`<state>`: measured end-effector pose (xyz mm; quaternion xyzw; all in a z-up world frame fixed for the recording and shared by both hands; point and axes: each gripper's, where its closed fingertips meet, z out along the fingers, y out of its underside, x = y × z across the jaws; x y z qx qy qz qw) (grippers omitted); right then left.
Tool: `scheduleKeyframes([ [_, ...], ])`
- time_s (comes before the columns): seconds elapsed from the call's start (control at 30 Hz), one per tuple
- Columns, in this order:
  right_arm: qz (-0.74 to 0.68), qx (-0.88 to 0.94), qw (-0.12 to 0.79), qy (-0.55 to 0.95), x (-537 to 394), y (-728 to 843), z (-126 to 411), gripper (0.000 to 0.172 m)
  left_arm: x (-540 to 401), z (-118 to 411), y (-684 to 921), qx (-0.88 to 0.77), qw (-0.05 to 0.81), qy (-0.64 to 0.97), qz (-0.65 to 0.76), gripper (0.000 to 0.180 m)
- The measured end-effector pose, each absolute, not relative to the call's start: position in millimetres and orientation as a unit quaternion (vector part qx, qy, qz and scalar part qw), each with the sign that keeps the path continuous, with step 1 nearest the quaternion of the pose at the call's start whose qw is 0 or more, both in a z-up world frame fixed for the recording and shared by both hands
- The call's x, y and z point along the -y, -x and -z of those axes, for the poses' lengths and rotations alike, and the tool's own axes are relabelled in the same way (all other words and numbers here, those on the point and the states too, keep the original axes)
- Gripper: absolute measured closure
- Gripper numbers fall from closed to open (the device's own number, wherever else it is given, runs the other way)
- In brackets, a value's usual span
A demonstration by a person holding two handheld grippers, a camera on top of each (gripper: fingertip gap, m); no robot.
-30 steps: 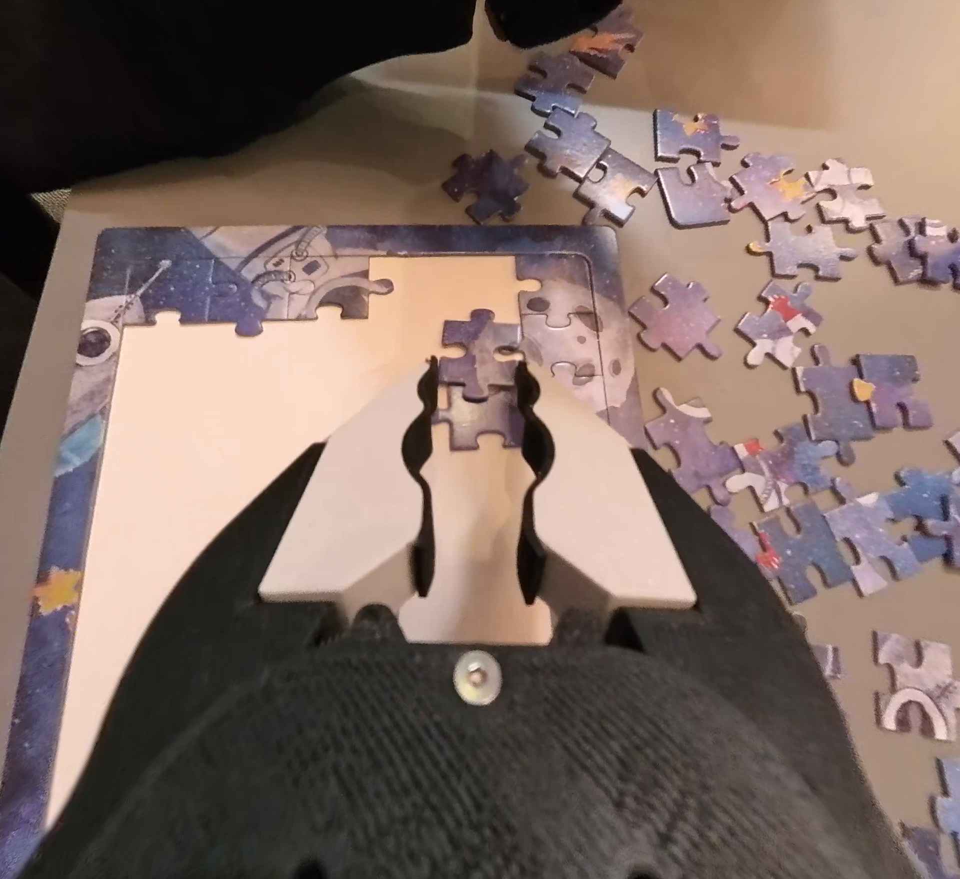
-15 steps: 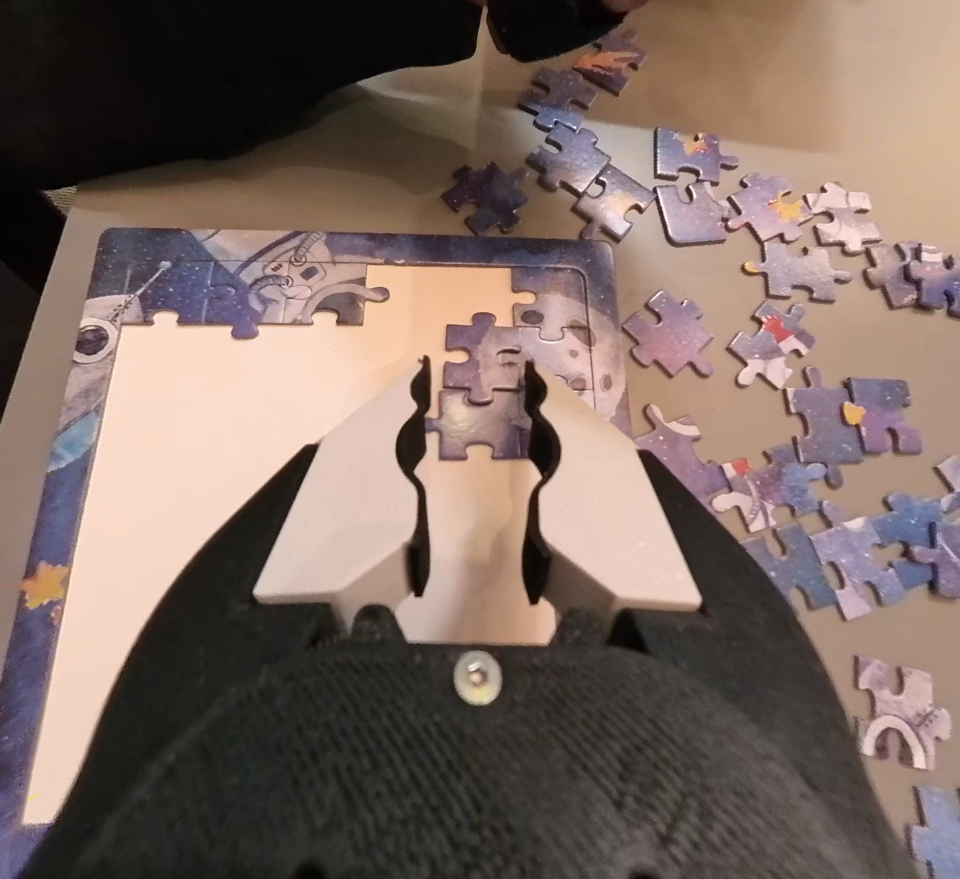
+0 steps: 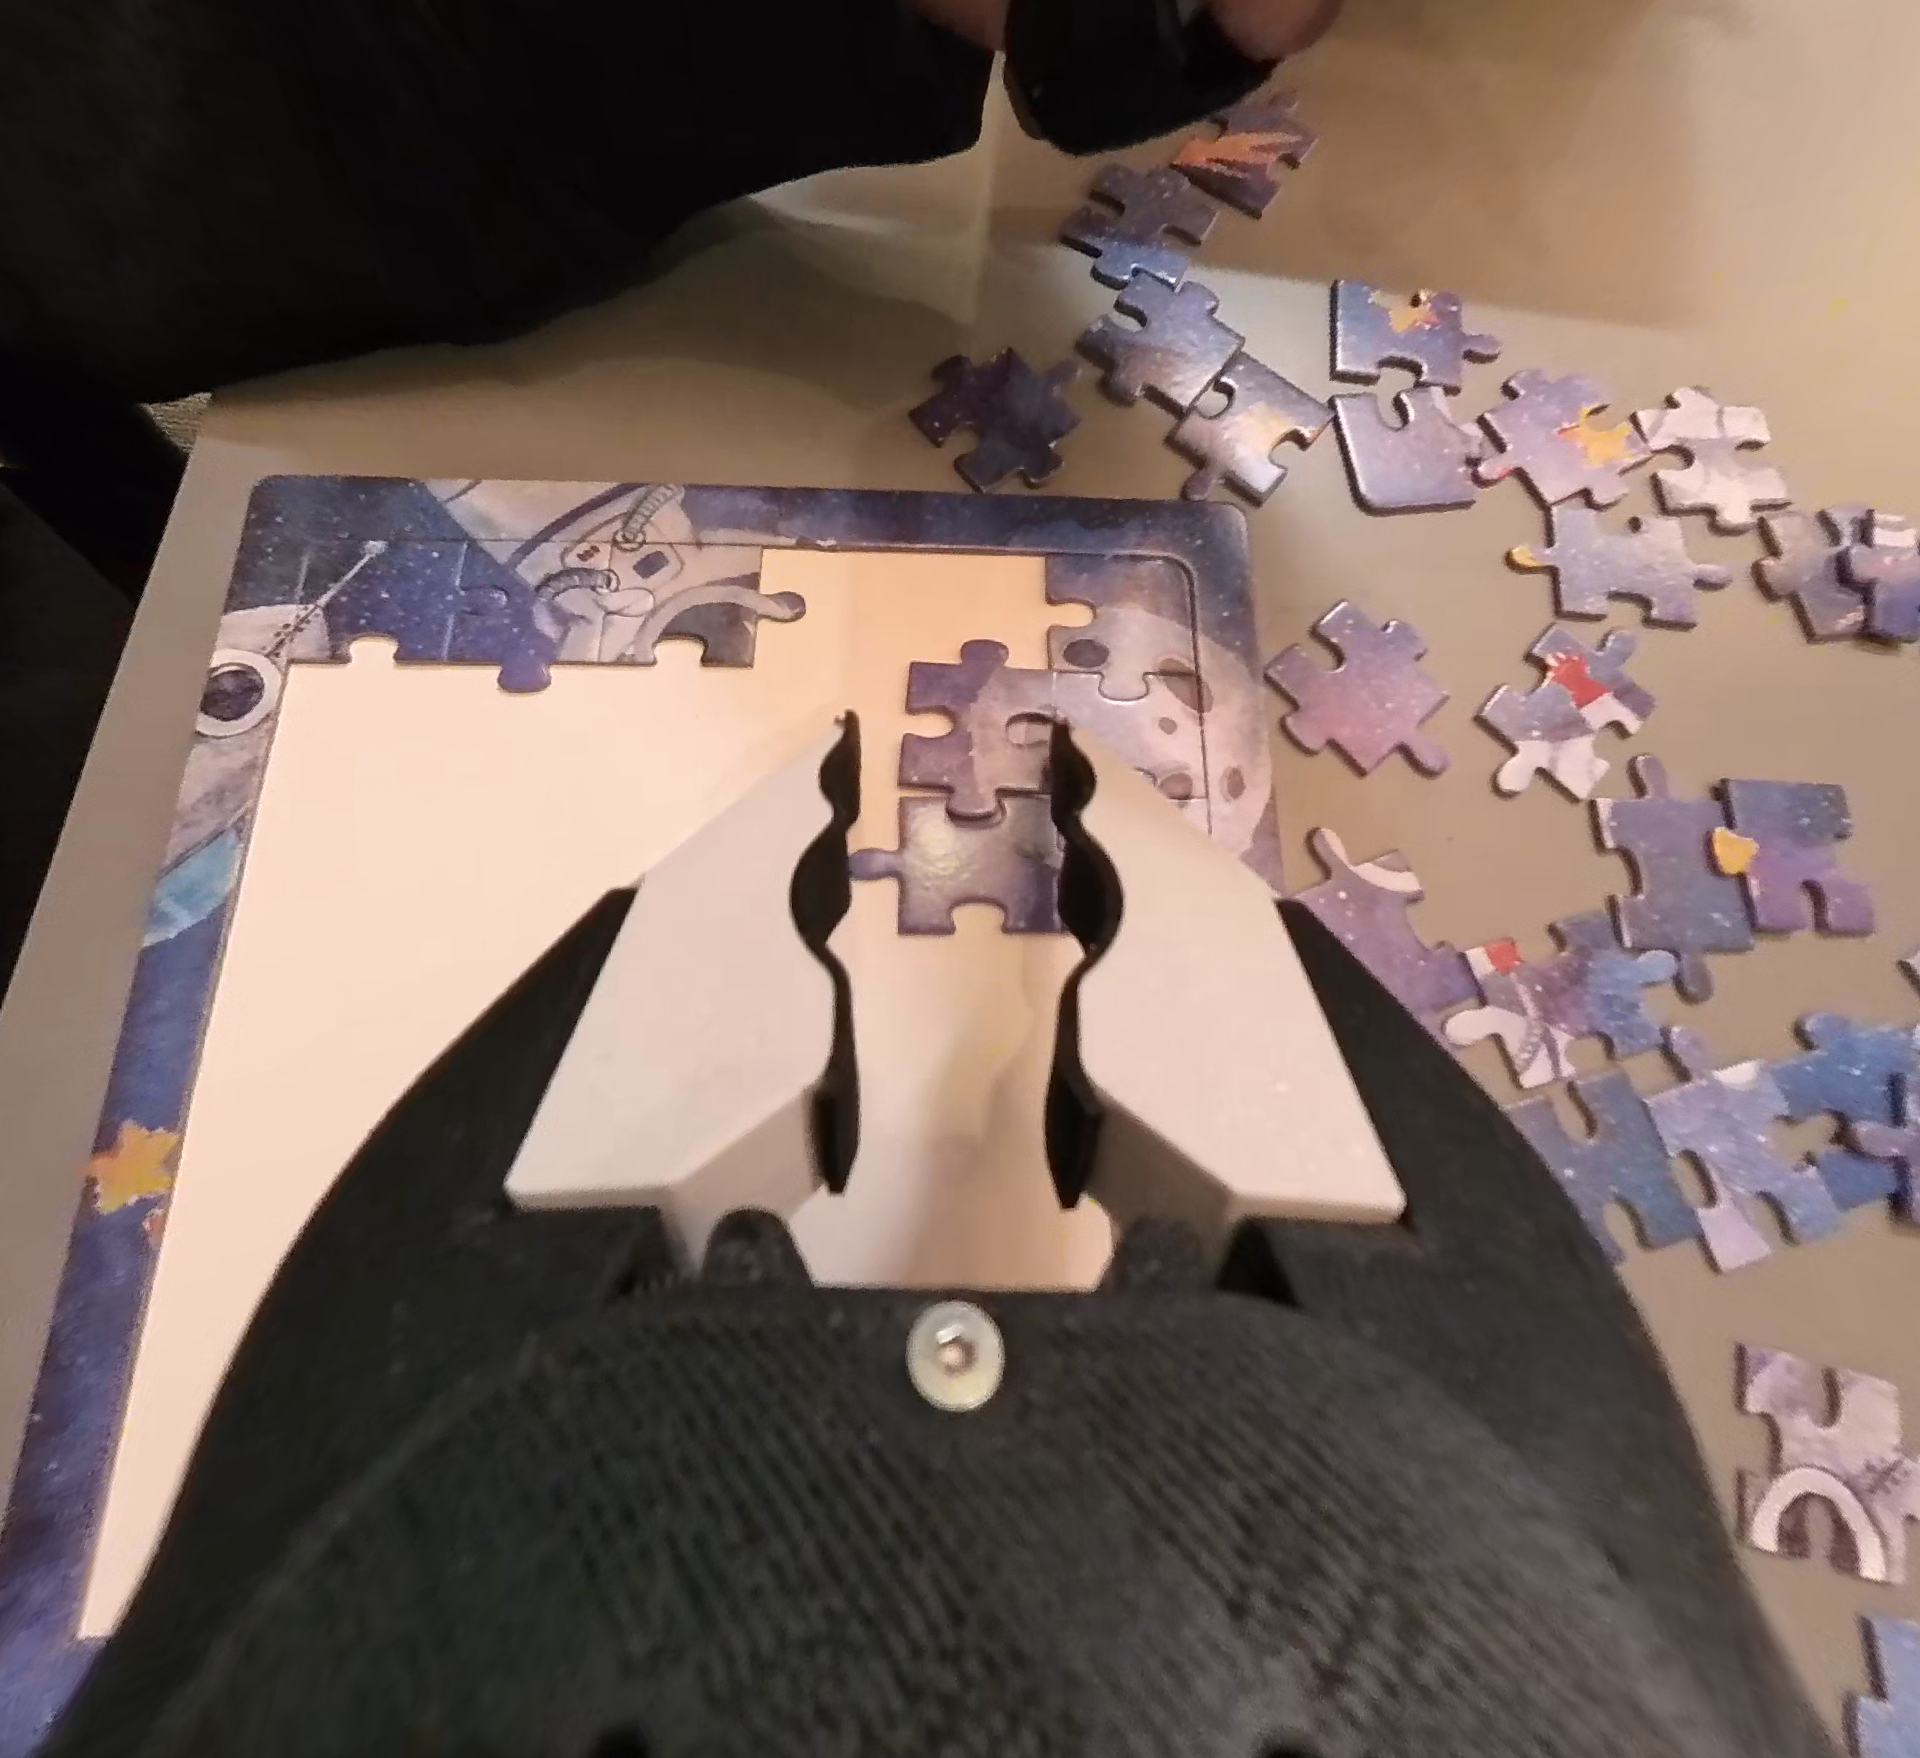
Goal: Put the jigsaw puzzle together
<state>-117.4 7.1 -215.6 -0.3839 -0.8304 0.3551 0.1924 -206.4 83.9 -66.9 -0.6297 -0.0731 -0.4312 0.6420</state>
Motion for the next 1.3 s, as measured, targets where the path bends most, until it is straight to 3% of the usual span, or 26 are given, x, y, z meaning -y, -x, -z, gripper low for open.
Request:
scheduleKeyframes([
  [1.3, -0.35, 0.831, 0.175, 0.395, -10.9, 113.4, 223.5, 0.145, -83.3, 65.5, 208.1, 0.078, 0.644, 0.623, 0.437, 0.139],
])
